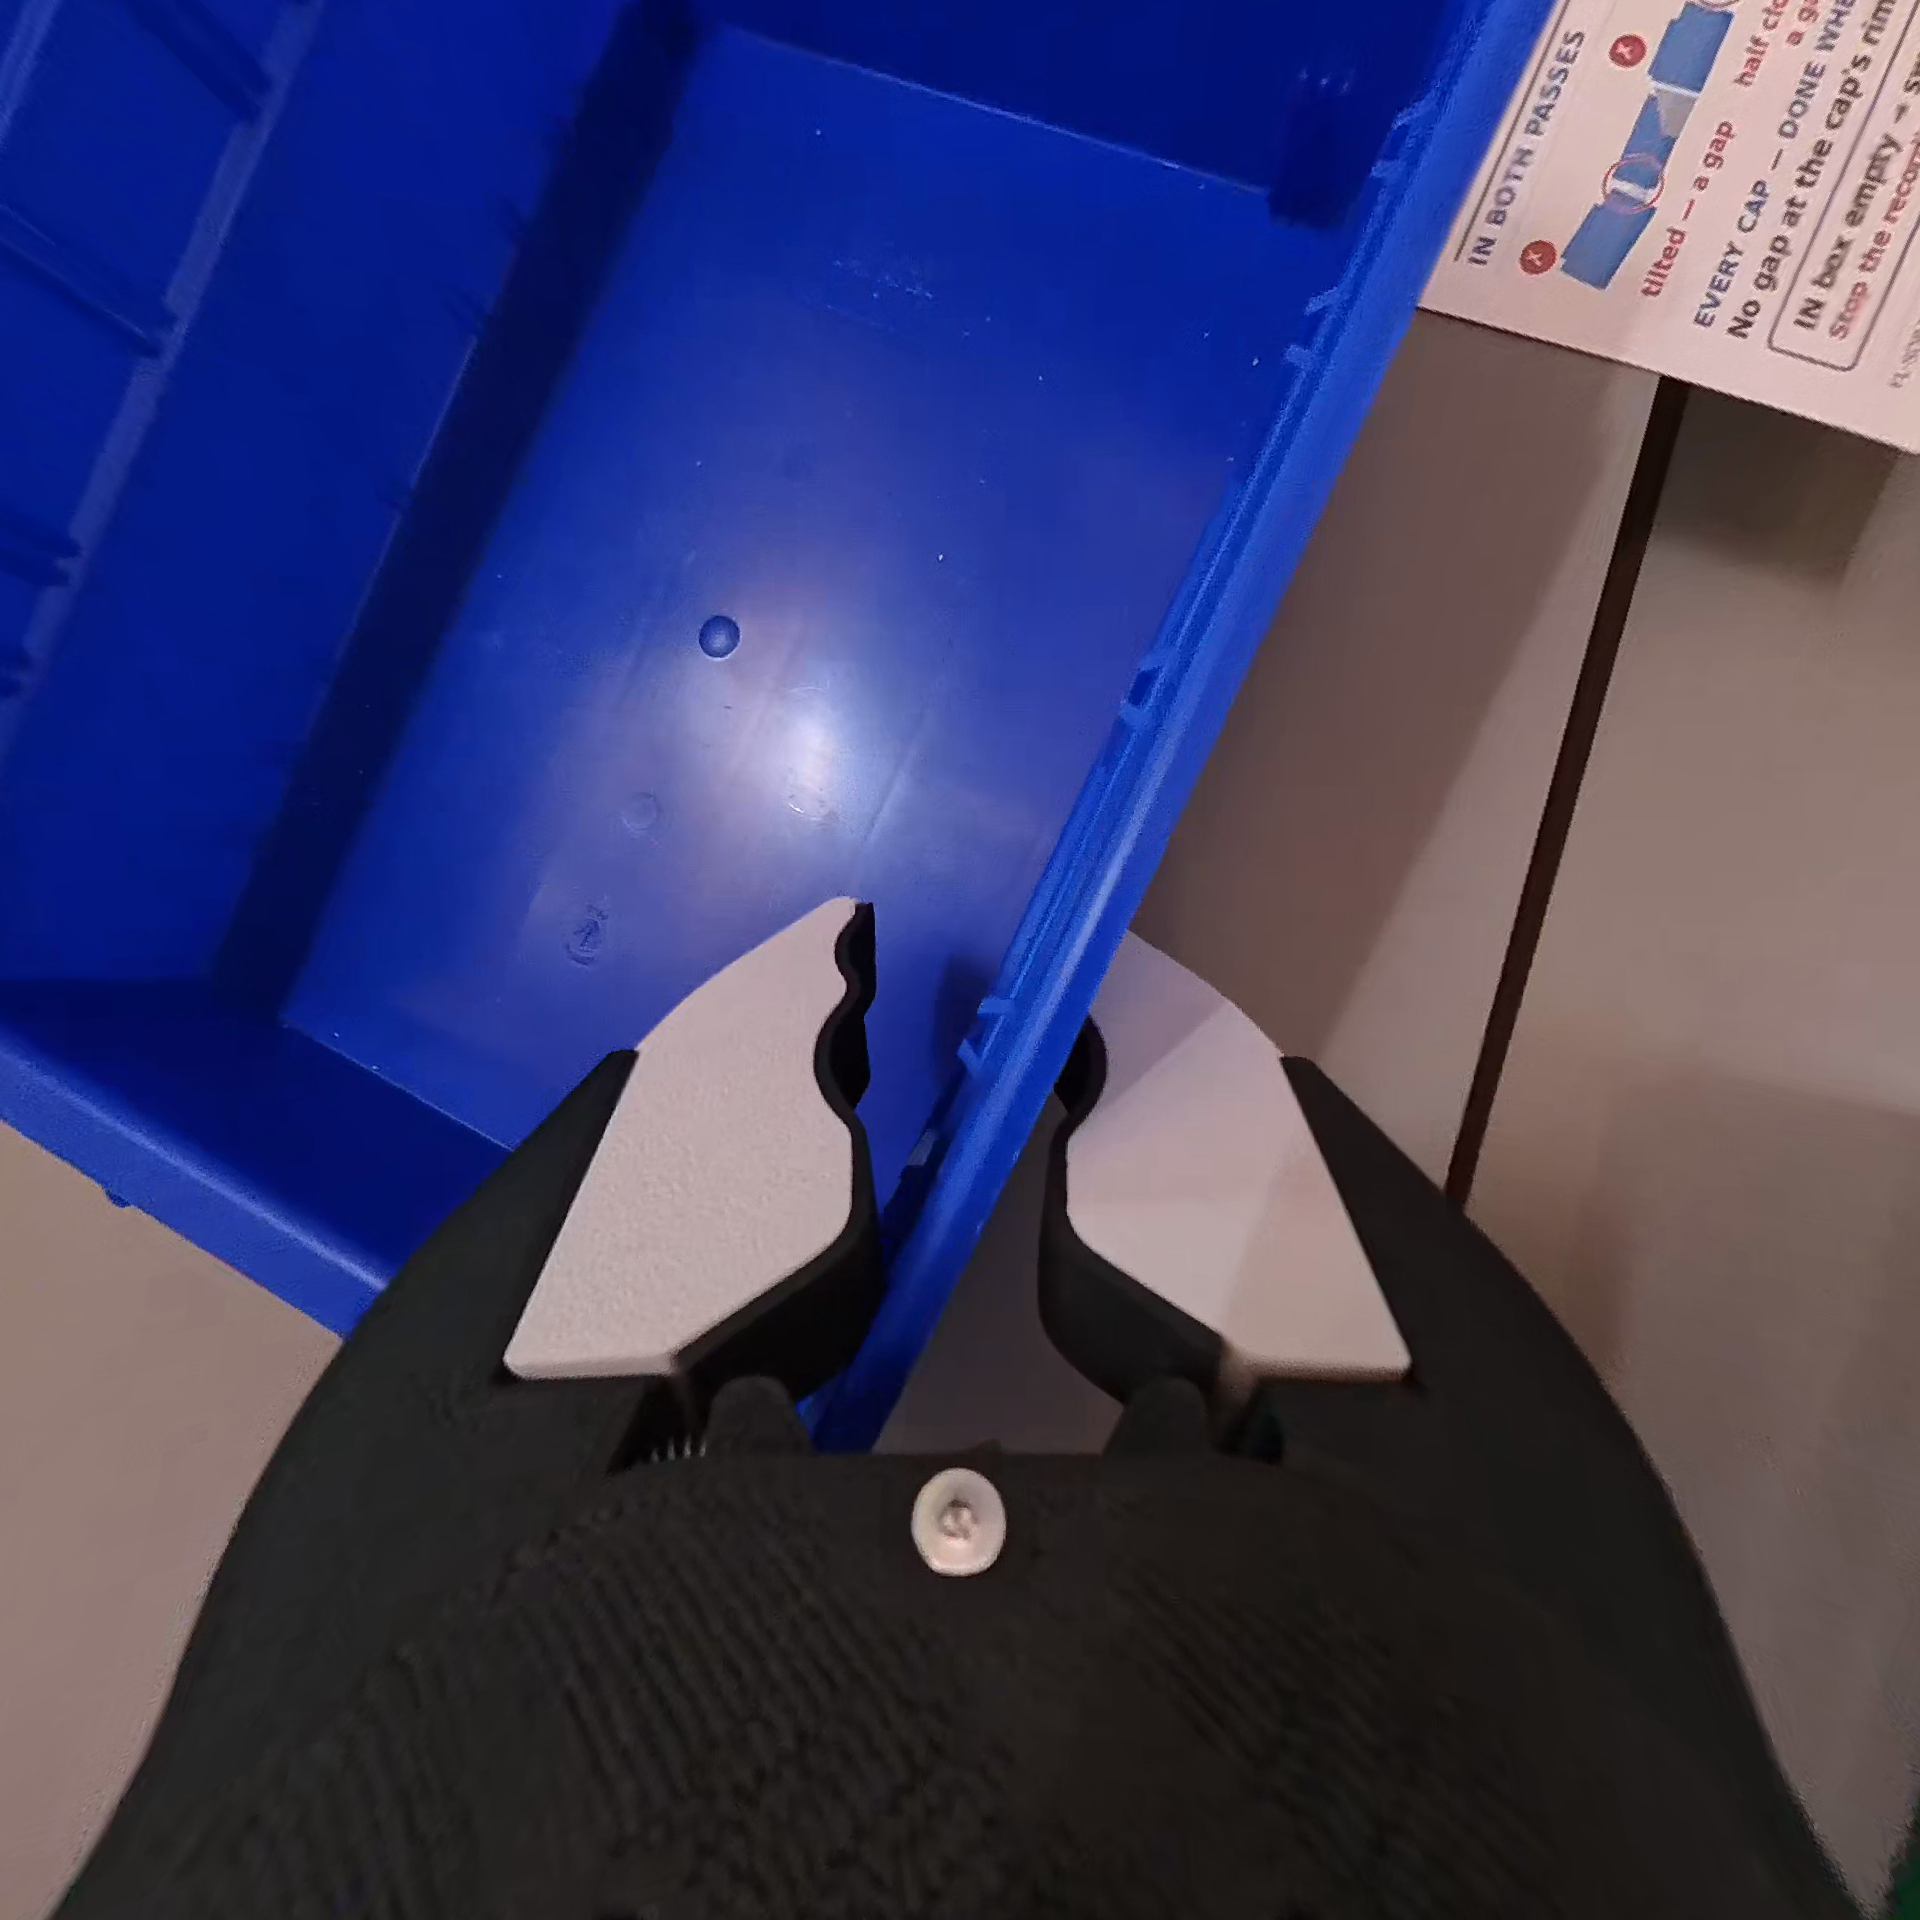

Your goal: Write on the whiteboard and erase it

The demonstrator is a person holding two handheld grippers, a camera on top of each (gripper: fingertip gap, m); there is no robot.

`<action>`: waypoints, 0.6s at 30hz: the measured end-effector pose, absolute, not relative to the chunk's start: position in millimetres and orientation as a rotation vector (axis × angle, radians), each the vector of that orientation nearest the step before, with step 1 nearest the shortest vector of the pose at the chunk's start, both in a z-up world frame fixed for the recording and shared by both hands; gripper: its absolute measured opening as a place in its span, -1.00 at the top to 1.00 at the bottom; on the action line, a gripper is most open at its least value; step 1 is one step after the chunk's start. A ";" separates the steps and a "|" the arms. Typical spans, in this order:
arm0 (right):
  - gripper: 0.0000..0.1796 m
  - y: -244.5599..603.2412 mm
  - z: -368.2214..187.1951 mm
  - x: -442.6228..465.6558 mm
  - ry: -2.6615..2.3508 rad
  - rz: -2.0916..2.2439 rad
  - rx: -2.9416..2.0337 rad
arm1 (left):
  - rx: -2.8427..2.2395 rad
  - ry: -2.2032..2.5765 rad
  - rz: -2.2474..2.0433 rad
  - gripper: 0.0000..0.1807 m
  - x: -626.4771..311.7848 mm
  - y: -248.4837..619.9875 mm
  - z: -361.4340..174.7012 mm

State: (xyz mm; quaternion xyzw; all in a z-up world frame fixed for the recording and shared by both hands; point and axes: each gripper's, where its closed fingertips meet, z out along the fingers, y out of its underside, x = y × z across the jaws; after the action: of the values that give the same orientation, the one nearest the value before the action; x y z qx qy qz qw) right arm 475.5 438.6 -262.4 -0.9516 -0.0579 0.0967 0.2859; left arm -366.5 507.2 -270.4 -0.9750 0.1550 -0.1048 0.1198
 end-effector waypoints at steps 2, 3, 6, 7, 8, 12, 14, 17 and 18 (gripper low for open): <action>0.64 438.2 -263.2 477.3 -0.204 0.218 -2.560 | -2.852 0.459 -0.294 0.87 -366.5 507.0 -270.6; 0.64 438.1 -263.6 477.9 -0.217 0.208 -2.565 | -2.852 0.460 -0.290 0.87 -366.5 507.0 -270.6; 0.64 438.7 -263.5 479.4 -0.217 0.235 -2.561 | -2.852 0.473 -0.273 0.87 -366.4 506.9 -270.9; 0.64 438.7 -263.3 480.2 -0.215 0.248 -2.558 | -2.852 0.477 -0.269 0.87 -366.2 506.7 -270.9; 0.64 438.5 -263.2 481.0 -0.216 0.257 -2.555 | -2.851 0.479 -0.270 0.86 -365.9 506.3 -271.0; 0.64 437.0 -263.9 483.7 -0.259 0.234 -2.566 | -2.846 0.485 -0.282 0.84 -364.6 506.2 -271.2; 0.64 435.6 -264.6 484.4 -0.279 0.233 -2.574 | -2.829 0.503 -0.277 0.83 -364.5 507.2 -271.2; 0.63 435.8 -264.3 483.9 -0.271 0.248 -2.569 | -2.805 0.496 -0.272 0.78 -364.6 509.2 -271.2; 0.62 435.8 -264.4 484.0 -0.273 0.243 -2.569 | -2.792 0.495 -0.270 0.77 -364.8 510.2 -270.9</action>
State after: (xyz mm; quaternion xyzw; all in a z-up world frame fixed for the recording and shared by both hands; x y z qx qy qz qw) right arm 484.0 435.8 -264.4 -0.9533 -0.1014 0.0900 0.2698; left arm -364.8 510.2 -270.9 -0.9697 0.1719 -0.0937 0.1460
